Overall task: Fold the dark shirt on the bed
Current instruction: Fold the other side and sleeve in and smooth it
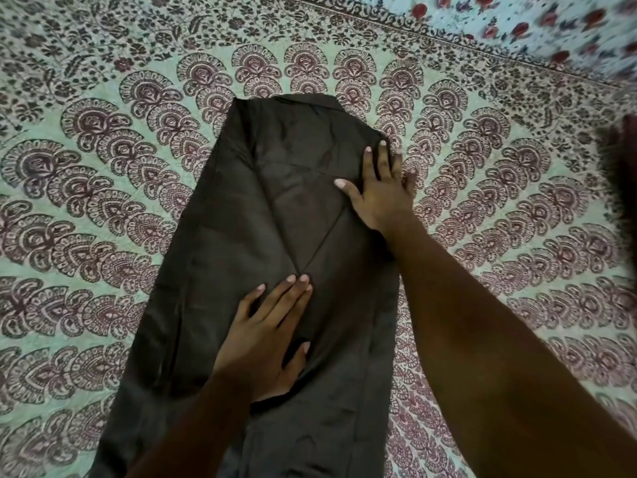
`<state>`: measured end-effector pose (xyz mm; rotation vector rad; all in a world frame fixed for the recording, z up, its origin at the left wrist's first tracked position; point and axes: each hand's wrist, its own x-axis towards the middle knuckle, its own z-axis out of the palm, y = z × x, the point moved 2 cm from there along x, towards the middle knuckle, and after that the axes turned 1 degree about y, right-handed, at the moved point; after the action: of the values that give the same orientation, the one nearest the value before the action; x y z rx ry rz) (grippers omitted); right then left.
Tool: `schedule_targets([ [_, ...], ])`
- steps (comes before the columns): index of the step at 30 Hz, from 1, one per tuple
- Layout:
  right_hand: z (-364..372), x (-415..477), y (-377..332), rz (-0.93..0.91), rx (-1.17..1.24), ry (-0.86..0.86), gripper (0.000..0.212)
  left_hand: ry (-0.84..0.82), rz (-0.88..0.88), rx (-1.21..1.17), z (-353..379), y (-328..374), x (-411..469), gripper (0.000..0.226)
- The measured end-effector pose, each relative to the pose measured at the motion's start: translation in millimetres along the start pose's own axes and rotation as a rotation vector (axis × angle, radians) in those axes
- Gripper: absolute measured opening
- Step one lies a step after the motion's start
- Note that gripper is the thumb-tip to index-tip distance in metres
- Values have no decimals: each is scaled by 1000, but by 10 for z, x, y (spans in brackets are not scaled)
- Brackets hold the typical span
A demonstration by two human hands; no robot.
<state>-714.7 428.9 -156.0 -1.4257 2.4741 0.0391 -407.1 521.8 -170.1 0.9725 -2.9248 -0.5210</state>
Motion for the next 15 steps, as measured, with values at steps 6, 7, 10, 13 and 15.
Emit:
schedule_targets([
  [6, 215, -1126, -350, -101, 95, 156, 85, 17, 6, 0, 14, -16, -29, 87],
  [7, 338, -1397, -351, -133, 85, 139, 85, 24, 12, 3, 19, -19, -31, 87],
  [10, 617, -1832, -123, -162, -32, 101, 84, 33, 25, 31, 43, -21, -28, 84],
  [13, 582, -1784, 59, -55, -32, 105, 82, 41, 29, 44, 27, -15, -27, 84],
  [15, 483, -1775, 24, 14, 29, 126, 81, 45, 36, 37, 1, -4, -40, 84],
])
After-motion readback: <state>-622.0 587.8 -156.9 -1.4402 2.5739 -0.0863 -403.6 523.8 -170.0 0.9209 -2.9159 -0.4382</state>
